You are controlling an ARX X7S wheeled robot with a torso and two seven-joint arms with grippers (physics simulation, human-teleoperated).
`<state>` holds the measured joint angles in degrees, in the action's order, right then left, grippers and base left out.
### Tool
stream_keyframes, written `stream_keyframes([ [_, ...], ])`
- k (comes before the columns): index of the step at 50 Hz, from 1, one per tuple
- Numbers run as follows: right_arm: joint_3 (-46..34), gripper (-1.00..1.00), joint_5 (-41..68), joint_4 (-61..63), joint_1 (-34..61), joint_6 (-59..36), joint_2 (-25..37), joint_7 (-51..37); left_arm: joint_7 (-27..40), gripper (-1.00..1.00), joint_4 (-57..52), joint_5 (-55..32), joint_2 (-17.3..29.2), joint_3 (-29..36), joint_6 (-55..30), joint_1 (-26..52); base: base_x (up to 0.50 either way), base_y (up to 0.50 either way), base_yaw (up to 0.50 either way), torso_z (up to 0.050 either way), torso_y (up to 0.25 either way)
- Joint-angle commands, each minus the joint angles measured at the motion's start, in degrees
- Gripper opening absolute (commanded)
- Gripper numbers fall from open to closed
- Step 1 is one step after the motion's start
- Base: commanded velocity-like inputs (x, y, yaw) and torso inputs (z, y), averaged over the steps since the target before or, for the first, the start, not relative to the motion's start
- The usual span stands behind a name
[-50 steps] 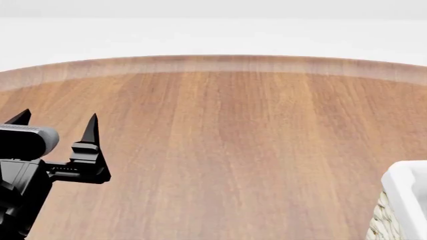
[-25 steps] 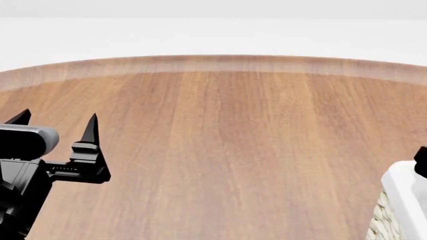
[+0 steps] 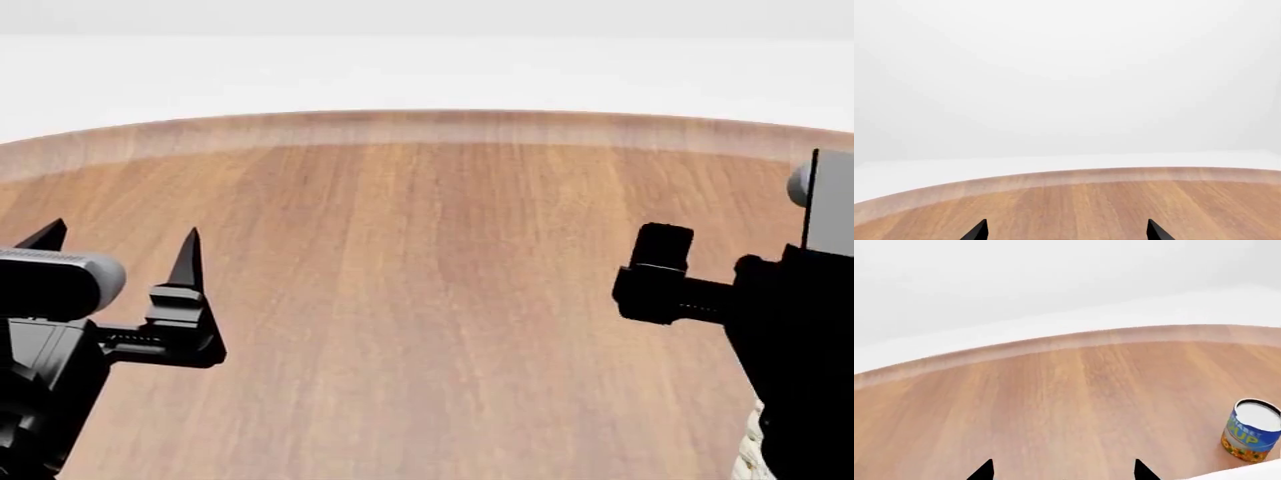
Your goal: Pick the milk and place it in the basket.
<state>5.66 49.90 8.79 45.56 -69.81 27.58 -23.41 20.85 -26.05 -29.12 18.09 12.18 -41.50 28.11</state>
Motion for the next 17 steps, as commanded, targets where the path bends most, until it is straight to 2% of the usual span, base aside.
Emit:
stream_keyframes([
  [1, -4.75, 1.0, 0.68, 3.81, -1.37, 0.8, -2.39, 1.6, 0.16, 1.0, 0.24, 0.05, 0.05, 0.38, 0.38, -0.09, 0.0, 0.0, 0.0, 0.0, 0.0],
  [17, -6.15, 1.0, 1.9, 5.79, -1.83, -0.16, -2.77, 1.34, 0.53, 1.0, -0.04, -0.31, 0.21, 0.62, 0.25, 0.06, 0.0, 0.0, 0.0, 0.0, 0.0],
])
